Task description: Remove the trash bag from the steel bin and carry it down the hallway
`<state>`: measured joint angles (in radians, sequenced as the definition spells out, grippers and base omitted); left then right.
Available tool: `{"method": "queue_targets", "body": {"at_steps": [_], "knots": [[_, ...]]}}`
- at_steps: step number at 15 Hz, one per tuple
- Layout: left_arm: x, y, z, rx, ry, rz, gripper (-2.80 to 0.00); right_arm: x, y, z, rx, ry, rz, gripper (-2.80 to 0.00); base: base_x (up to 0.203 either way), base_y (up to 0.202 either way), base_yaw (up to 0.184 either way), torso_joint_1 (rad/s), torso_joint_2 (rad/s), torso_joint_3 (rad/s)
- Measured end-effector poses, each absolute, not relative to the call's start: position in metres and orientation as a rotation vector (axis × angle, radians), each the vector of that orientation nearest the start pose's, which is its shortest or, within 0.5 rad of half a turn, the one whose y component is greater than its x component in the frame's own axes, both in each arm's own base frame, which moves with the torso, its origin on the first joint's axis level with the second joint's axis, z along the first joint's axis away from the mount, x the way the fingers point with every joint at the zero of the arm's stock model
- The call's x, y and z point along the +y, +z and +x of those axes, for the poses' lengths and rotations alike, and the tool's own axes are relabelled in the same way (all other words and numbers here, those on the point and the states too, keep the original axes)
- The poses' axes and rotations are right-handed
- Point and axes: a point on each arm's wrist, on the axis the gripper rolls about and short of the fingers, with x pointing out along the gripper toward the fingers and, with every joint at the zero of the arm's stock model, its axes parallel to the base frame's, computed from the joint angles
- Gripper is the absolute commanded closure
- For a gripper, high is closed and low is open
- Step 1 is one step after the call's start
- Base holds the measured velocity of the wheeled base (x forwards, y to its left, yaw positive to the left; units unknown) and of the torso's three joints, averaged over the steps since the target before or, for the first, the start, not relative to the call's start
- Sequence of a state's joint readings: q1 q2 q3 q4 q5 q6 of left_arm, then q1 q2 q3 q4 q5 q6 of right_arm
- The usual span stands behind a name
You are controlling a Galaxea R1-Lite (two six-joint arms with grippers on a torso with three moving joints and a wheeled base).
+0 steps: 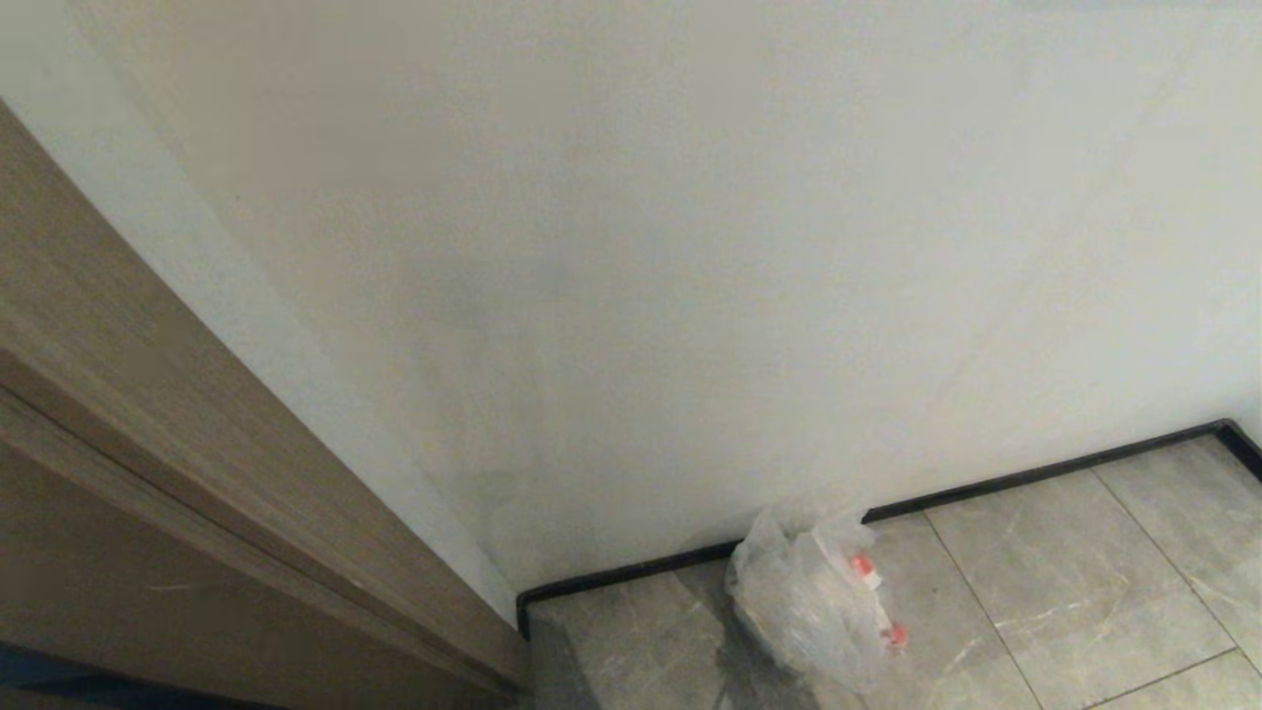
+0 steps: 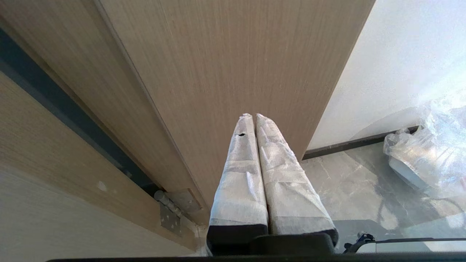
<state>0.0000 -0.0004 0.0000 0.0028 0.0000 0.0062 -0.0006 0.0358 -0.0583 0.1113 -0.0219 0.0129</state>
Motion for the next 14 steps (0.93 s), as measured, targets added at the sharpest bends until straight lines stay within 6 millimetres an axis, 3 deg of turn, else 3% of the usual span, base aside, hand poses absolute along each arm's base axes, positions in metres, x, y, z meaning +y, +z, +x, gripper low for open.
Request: {"method": "queue_targets", "body": {"at_steps": [14], "knots": [[0.0000,0.0751,-0.0228,0.003,0.000,0.006,0.00,-0.0005,0.0769,-0.0236,-0.001,-0.016,0.004,0.00,0.000,0.000,0.000,0.000,0.00,0.000]]}}
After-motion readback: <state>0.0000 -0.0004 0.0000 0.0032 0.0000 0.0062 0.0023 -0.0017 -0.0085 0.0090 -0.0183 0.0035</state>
